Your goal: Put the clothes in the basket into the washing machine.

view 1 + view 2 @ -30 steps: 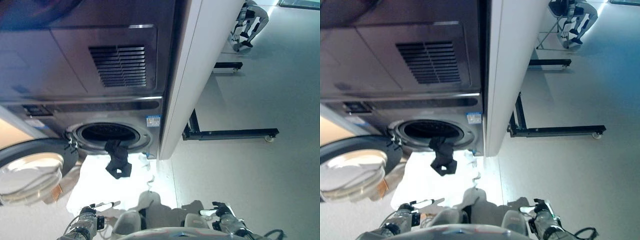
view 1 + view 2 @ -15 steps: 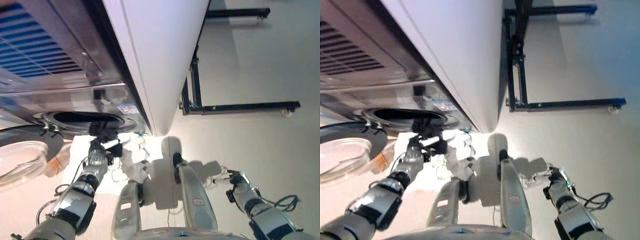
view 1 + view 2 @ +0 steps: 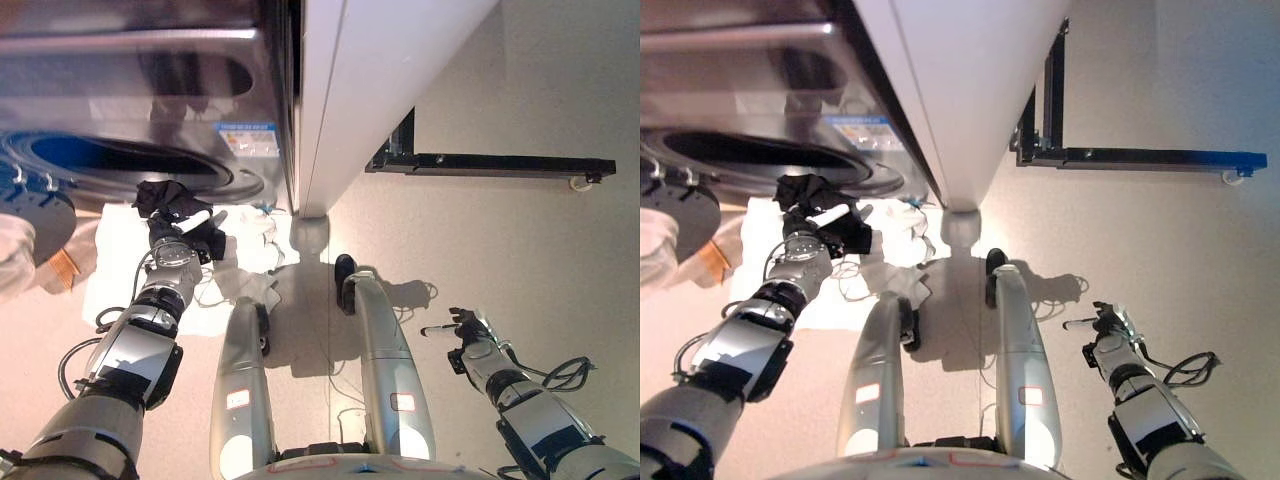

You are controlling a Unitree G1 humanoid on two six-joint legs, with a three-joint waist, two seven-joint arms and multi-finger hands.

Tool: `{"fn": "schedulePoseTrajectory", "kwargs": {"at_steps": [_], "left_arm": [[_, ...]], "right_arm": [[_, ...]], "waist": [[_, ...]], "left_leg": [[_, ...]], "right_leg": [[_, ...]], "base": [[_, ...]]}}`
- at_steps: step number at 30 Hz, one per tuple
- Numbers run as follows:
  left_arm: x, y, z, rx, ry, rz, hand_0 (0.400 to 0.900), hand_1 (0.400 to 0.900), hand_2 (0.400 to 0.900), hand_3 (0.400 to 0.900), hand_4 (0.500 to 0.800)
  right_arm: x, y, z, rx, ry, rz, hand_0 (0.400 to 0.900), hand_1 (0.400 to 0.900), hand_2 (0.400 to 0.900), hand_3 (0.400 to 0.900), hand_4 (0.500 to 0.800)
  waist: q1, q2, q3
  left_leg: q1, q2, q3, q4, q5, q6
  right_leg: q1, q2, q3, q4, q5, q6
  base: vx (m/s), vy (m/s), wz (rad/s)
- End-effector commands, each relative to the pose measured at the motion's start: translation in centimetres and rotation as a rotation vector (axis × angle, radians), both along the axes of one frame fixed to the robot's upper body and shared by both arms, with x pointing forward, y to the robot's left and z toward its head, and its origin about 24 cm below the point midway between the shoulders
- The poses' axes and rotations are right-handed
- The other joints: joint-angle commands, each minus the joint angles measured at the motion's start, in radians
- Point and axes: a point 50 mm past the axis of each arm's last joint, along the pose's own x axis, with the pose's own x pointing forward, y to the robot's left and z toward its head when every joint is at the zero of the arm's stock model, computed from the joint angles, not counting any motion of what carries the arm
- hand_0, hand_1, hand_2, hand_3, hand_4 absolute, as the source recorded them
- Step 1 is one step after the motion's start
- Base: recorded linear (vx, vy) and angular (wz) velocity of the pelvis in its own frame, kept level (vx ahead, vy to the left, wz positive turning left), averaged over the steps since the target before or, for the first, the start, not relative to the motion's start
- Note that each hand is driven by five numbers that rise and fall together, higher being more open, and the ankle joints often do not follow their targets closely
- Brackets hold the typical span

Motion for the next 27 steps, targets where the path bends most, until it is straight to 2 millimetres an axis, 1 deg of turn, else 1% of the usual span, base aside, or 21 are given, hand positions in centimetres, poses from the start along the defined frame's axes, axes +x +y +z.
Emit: {"fn": "schedulePoseTrajectory", "kwargs": {"at_steps": [1, 3, 7, 13, 21, 24, 27], "left_arm": [[-0.6, 3.3, 2.3, 0.079, -0.063, 0.115, 0.9, 0.9, 0.9, 0.9, 0.8], [-0.6, 3.7, 2.8, 0.103, -0.075, 0.129, 0.9, 0.9, 0.9, 0.9, 0.8], [-0.5, 4.3, 4.0, 0.143, -0.09, 0.137, 0.9, 0.9, 0.9, 0.9, 0.8], [-0.6, 4.8, 4.6, 0.184, -0.093, 0.141, 0.9, 0.9, 0.9, 0.9, 0.8], [-0.4, 5.9, 6.4, 0.278, -0.045, 0.14, 0.9, 0.9, 0.9, 0.9, 0.8], [-0.4, 6.7, 7.3, 0.291, -0.046, 0.154, 0.9, 0.9, 0.9, 0.9, 0.8], [-0.4, 7.1, 7.9, 0.282, -0.056, 0.158, 0.9, 0.9, 0.9, 0.9, 0.8]], "right_arm": [[-5.3, -2.1, -2.4, -0.042, 0.107, -0.072, 0.9, 0.9, 0.9, 0.9, 0.8], [-5.4, -1.8, -2.6, -0.031, 0.098, -0.062, 0.9, 0.9, 0.9, 0.9, 0.8], [-5.5, -1.7, -2.5, -0.022, 0.077, -0.059, 0.9, 0.9, 0.9, 0.9, 0.8], [-5.2, -1.7, -2.4, -0.006, 0.057, -0.06, 0.9, 0.9, 0.9, 0.9, 0.8], [-5.9, -2.7, -2.3, 0.001, 0.075, -0.07, 0.9, 0.9, 0.9, 0.9, 0.8], [-6.1, -3.0, -2.3, -0.004, 0.079, -0.073, 0.9, 0.9, 0.9, 0.9, 0.8], [-6.5, -3.4, -2.3, -0.01, 0.086, -0.086, 0.9, 0.9, 0.9, 0.9, 0.8]], "waist": [[0.033, -0.067, -0.056], [0.043, -0.083, -0.046], [0.056, -0.101, -0.022], [0.065, -0.112, 0.0], [0.048, -0.109, 0.015], [0.039, -0.11, 0.02], [0.03, -0.109, 0.024]], "left_leg": [[-0.12, -0.031, -0.03, -0.047, 0.103, 0.103], [-0.151, -0.034, -0.045, -0.017, 0.094, 0.103], [-0.203, -0.042, -0.063, 0.024, 0.086, 0.104], [-0.245, -0.048, -0.073, 0.074, 0.068, 0.106], [-0.292, -0.051, -0.069, 0.111, 0.06, 0.107], [-0.308, -0.047, -0.068, 0.122, 0.057, 0.111], [-0.323, -0.046, -0.069, 0.136, 0.053, 0.113]], "right_leg": [[0.044, -0.037, 0.015, 0.113, -0.135, -0.015], [0.026, -0.035, 0.007, 0.134, -0.143, -0.016], [-0.006, -0.034, -0.005, 0.163, -0.15, -0.017], [-0.031, -0.037, -0.012, 0.195, -0.162, -0.018], [-0.075, -0.04, -0.006, 0.209, -0.157, -0.02], [-0.093, -0.041, -0.003, 0.215, -0.157, -0.022], [-0.11, -0.039, 0.003, 0.23, -0.161, -0.025]], "base": [[-0.05, -0.134, 0.2], [-0.03, -0.095, 0.15], [-0.04, -0.062, 0.18], [-0.01, -0.013, 0.1], [0.01, 0.023, -0.02], [0.01, 0.032, -0.08], [0.02, 0.012, -0.05]]}}
